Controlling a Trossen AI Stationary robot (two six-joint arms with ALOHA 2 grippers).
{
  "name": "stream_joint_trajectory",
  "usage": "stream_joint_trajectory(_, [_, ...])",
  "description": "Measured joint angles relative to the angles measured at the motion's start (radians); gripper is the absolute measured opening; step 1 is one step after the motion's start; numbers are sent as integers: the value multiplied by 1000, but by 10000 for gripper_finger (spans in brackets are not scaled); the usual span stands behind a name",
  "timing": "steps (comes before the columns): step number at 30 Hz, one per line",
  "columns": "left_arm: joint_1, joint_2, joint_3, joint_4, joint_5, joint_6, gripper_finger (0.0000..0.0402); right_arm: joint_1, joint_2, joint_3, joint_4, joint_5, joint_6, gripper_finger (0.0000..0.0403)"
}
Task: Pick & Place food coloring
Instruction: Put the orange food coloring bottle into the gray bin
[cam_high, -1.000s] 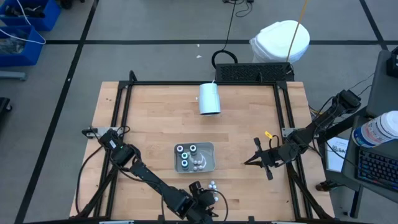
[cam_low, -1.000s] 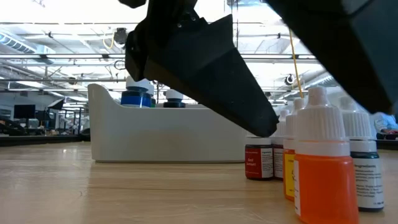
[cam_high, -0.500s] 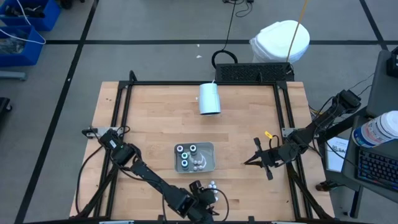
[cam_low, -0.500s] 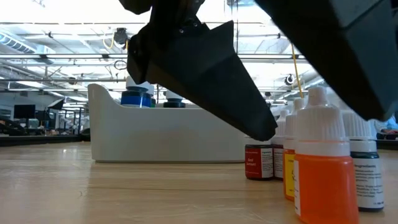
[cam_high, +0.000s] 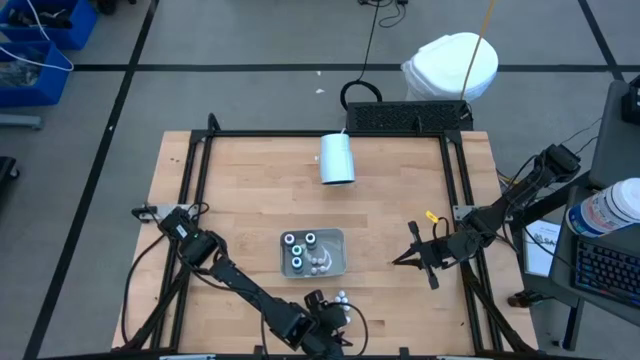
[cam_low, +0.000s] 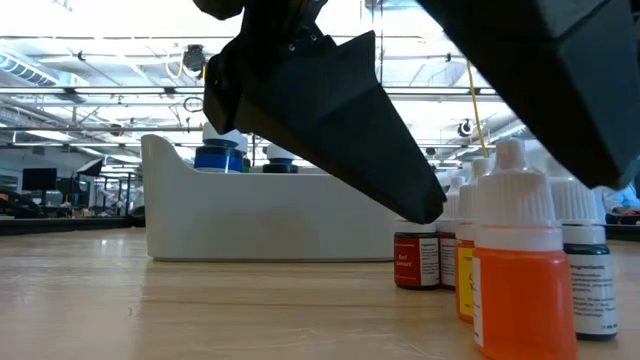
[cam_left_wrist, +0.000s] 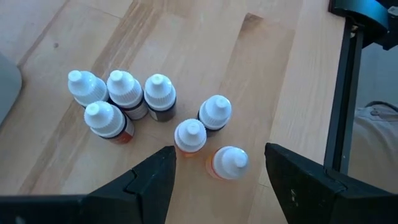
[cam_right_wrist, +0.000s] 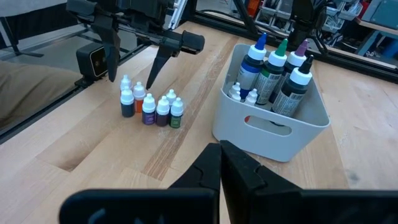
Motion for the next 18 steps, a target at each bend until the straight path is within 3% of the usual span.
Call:
stream_joint_trajectory(12, [-7,0,0,1,-15,-8,247,0,0,0,0,0,0,0])
stream_joint_trajectory(18, [-7,0,0,2,-16,-13,195,0,0,0,0,0,0,0])
